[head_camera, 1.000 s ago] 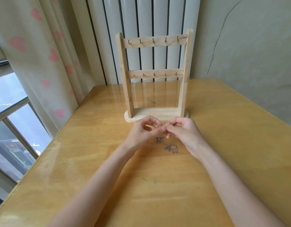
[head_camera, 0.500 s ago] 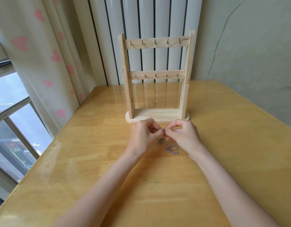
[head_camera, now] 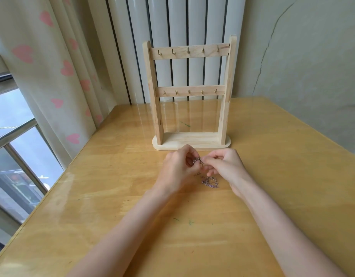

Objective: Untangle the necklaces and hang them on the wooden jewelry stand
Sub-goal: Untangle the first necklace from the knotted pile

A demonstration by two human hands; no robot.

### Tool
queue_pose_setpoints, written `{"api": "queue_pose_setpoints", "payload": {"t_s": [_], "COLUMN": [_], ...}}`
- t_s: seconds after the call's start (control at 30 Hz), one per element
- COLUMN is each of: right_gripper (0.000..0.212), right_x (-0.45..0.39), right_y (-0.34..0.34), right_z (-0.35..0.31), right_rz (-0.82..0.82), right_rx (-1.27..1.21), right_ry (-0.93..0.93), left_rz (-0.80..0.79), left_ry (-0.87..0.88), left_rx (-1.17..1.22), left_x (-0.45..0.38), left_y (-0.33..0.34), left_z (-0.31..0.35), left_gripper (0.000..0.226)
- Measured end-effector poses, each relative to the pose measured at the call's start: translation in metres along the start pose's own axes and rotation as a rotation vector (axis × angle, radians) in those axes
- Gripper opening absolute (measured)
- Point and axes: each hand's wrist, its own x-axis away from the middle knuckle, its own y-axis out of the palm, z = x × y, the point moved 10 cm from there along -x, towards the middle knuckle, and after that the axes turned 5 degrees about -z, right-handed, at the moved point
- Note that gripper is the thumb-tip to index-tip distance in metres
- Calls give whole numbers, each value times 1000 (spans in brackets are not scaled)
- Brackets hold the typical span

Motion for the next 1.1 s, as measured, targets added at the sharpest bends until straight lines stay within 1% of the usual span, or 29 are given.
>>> {"api": "queue_pose_setpoints", "payload": {"t_s": [0.07, 0.17, 0.2, 0.27, 0.33, 0.4, 0.47, 0.5, 0.63, 0.7, 0.83, 0.9, 1.0, 1.1], "right_gripper": [7, 4, 5, 7, 7, 9, 11, 11, 4, 8, 10, 11, 14, 15], "right_x": [0, 1, 1, 1, 0, -1, -1, -1, 0, -1, 0, 0, -1, -3], "right_y": [1, 8, 10, 11, 10, 7, 5, 4, 0, 2, 4, 3, 2, 1], "right_z": [4, 9, 9, 7, 7, 6, 5, 5, 0, -5, -9, -9, -4, 5], "right_rz": [-4, -66, -87, -110, -98, -55, -14, 5, 55, 36, -4, -8, -11, -5], "right_rx": [-32, -190, -243, -302, -241, -61, 85, 110, 60, 33, 73, 112, 90, -34], "right_ry": [34, 82, 87, 82, 73, 56, 28, 13, -43, -81, -110, -116, -67, 13], "left_rz": [-31, -57, -59, -82, -111, -101, -83, -76, -47, -48, -49, -77, -144, -174], "left_ry": [16, 9, -13, -95, -174, -188, -170, -160, -191, -189, -142, -100, -51, -61], "left_rx": [-23, 49, 110, 312, 471, 449, 316, 269, 291, 279, 260, 244, 259, 304], "left_x": [1, -1, -1, -1, 1, 0, -3, -4, -6, -7, -7, -7, -5, -2], "left_y": [4, 6, 5, 6, 11, 11, 11, 11, 8, 7, 4, 3, 7, 12], "left_z": [2, 0, -3, -13, -22, -26, -28, -28, -36, -37, -32, -26, -18, -13], "left_gripper": [13, 18, 21, 22, 18, 16, 18, 20, 22, 21, 26, 30, 30, 23]}}
